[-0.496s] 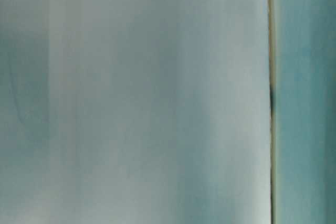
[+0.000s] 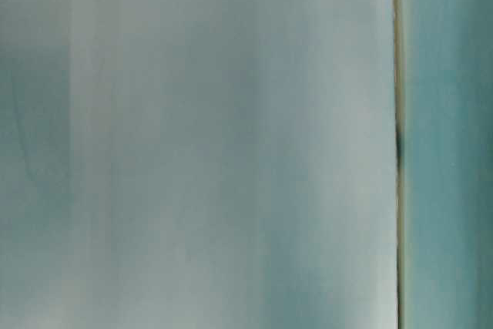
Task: Insert the washer onto the shaft with both hands.
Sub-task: 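Move both grippers inward toward the washer and the threaded shaft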
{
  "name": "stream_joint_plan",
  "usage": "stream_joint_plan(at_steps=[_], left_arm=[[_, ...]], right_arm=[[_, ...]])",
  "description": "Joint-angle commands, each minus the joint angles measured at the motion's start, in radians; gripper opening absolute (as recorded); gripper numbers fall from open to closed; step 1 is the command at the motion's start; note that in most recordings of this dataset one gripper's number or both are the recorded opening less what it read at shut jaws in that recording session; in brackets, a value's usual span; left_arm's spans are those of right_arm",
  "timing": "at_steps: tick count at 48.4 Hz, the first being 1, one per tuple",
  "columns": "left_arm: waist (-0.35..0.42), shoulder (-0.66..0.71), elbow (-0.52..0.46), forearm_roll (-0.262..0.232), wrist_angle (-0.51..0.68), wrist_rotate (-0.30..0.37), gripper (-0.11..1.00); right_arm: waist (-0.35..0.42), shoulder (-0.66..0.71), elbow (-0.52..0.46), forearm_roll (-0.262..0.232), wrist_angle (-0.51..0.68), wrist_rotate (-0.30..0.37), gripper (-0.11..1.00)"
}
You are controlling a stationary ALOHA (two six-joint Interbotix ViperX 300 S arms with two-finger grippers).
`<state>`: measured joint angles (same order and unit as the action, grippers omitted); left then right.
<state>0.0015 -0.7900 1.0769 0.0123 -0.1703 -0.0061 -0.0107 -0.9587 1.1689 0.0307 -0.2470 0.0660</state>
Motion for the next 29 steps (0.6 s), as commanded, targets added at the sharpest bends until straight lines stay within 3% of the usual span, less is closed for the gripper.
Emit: stream_joint_plan(at_steps=[1,17,29], left_arm=[[0.002,0.023,-0.048,0.003,0.017,-0.002,0.02],[-0.028,0.167,-0.183,0.003,0.285,-0.028,0.02],[-0.049,0.285,-0.258,0.003,0.354,-0.044,0.02]], right_arm=[[-0.011,0.014,-0.035,0.005,0.006,0.011,-0.09],[-0.018,0.146,-0.12,0.006,0.187,0.084,-0.09],[-0.018,0.253,-0.181,0.003,0.354,0.106,-0.09]])
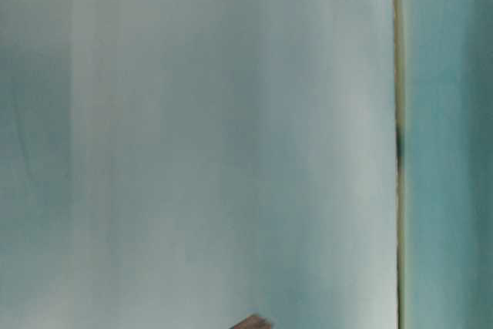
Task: Insert the washer onto the shaft with both hands.
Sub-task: 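Move both grippers inward toward the washer and the threaded shaft, then lower left gripper over the silver washer and right gripper over the shaft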
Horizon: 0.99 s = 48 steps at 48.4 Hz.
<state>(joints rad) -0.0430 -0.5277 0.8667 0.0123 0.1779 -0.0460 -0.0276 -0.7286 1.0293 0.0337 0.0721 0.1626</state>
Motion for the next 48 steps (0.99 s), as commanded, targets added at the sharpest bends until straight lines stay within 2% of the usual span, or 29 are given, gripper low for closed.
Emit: stream_joint_plan(at_steps=[1,18,32,48], left_arm=[[-0.006,0.031,-0.054,0.003,0.012,-0.006,0.02],[-0.009,0.178,-0.153,0.003,0.179,-0.023,0.02],[-0.014,0.295,-0.192,0.003,0.199,-0.028,0.02],[-0.021,0.437,-0.241,0.003,0.239,-0.021,0.02]], right_arm=[[-0.002,0.031,-0.046,0.0,0.046,0.008,-0.09],[0.009,0.187,-0.13,-0.005,0.225,0.003,-0.09],[0.014,0.36,-0.233,-0.017,0.402,-0.049,-0.09],[0.015,0.545,-0.295,-0.017,0.446,-0.095,-0.09]])
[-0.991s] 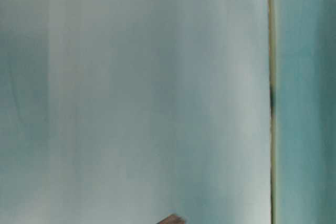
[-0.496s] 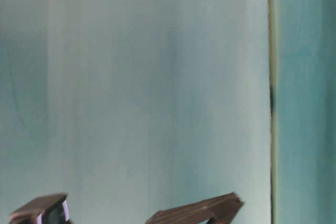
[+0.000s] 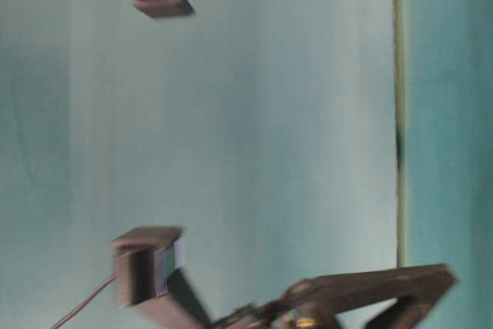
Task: Insert the washer onto the shaft with both hands.
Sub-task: 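Lower left gripper over the silver washer and right gripper over the shaft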
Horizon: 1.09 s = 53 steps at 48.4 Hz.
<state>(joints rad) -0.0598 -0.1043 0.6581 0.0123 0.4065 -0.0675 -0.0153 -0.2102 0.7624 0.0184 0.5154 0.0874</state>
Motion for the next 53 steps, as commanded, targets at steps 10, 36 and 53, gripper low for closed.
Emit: stream_joint_plan(at_steps=[10,36,53], left_arm=[[-0.005,0.031,-0.04,0.003,0.025,0.009,0.02],[-0.006,0.044,-0.029,0.003,0.009,-0.006,0.03],[-0.008,0.049,-0.012,0.003,0.006,-0.006,0.87]], right_arm=[[0.003,0.077,-0.058,-0.003,0.009,-0.063,-0.09],[-0.015,0.112,-0.061,-0.003,0.0,-0.092,0.05],[-0.015,0.181,-0.077,-0.011,0.003,-0.094,0.93]])
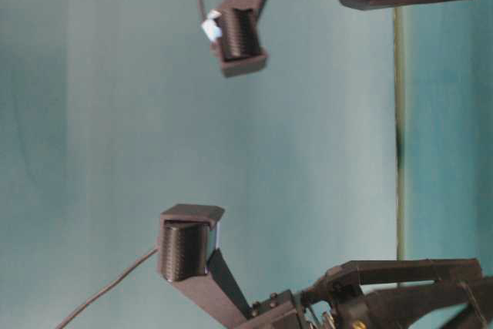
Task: Insert the washer onto the shaft with both hands.
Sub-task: 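Lower left gripper over the silver washer and right gripper over the shaft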
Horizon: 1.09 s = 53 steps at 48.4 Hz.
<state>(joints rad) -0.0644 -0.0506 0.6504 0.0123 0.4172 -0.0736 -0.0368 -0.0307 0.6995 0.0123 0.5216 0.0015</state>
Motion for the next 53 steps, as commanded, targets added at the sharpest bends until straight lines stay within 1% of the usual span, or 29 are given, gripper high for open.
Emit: stream_joint_plan(at_steps=[1,3,16,30,38,53], left_arm=[[-0.003,-0.005,-0.003,0.003,-0.005,0.0,0.91],[-0.003,0.0,-0.002,0.003,-0.006,0.0,0.95],[-0.005,0.06,0.006,0.003,-0.014,0.002,0.95],[-0.005,0.138,-0.014,0.003,-0.051,0.0,0.95],[-0.005,0.158,-0.017,0.003,-0.063,-0.002,0.95],[-0.005,0.181,-0.015,0.003,-0.081,-0.003,0.94]], right_arm=[[0.006,0.003,-0.014,-0.005,-0.003,-0.008,0.95],[0.006,0.005,-0.014,-0.008,-0.005,-0.008,0.95],[0.006,0.018,-0.006,-0.017,-0.008,-0.008,0.94],[0.006,0.038,0.017,-0.018,-0.037,-0.011,0.94],[0.006,0.057,0.034,-0.018,-0.078,-0.011,0.94],[0.005,0.087,0.028,-0.018,-0.101,-0.014,0.94]])
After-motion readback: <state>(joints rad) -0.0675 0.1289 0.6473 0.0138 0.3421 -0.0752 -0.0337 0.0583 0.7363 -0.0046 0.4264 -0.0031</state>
